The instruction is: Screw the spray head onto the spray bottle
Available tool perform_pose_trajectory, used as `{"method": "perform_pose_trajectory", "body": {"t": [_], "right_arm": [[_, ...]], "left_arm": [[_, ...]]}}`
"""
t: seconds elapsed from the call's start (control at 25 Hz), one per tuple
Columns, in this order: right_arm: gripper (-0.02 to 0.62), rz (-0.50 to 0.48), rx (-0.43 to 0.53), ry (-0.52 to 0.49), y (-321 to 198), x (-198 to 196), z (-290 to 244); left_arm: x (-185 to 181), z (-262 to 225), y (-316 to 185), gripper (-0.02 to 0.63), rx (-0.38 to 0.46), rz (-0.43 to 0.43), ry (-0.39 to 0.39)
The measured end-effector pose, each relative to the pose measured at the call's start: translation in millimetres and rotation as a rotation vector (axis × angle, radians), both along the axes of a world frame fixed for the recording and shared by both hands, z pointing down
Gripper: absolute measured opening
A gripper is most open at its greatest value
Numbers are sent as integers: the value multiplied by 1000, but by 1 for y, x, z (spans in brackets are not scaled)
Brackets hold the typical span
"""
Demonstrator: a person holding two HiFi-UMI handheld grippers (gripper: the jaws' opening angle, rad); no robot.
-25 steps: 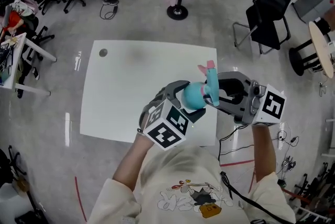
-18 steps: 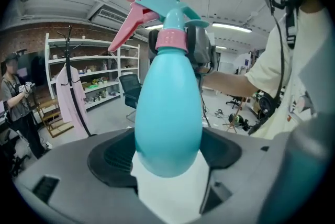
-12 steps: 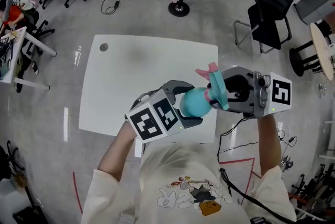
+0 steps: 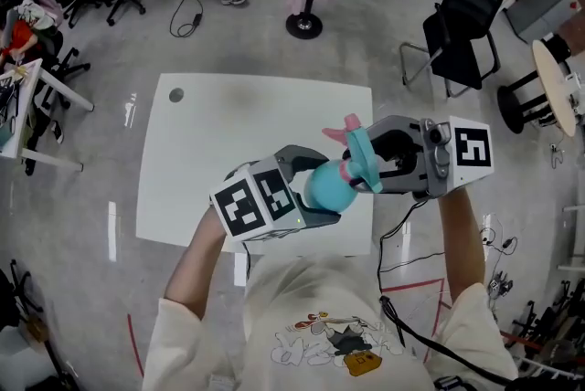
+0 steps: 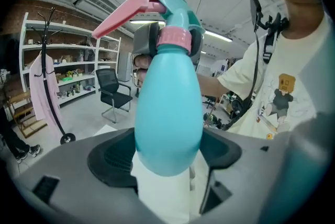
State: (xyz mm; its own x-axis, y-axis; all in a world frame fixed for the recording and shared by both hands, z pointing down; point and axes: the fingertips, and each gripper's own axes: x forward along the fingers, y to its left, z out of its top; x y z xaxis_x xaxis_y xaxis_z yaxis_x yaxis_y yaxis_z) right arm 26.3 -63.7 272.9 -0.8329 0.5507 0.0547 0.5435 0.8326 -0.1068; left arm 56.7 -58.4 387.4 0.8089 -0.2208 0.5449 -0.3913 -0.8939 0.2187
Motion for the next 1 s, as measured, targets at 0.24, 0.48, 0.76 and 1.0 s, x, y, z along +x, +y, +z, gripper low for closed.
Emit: {"method": "perform_pose_trajectory", "body": {"t": [0.24,0.48,0.76,1.0], "right_arm": [[130,-3,27,35,-5,-6,10],[130,2,9,16,-5,3,8],[130,138,84,58,-24,0,13],[130,288,137,131,-37,-5,25]], "left_arm": [[-5,10,-4,382,-7,-11,-13],[4,11,-6,382,-15,-4,-20],[-1,15,-28,382,-1,-199,-71],[-9,30,-48,382,53,-408,-176]]}}
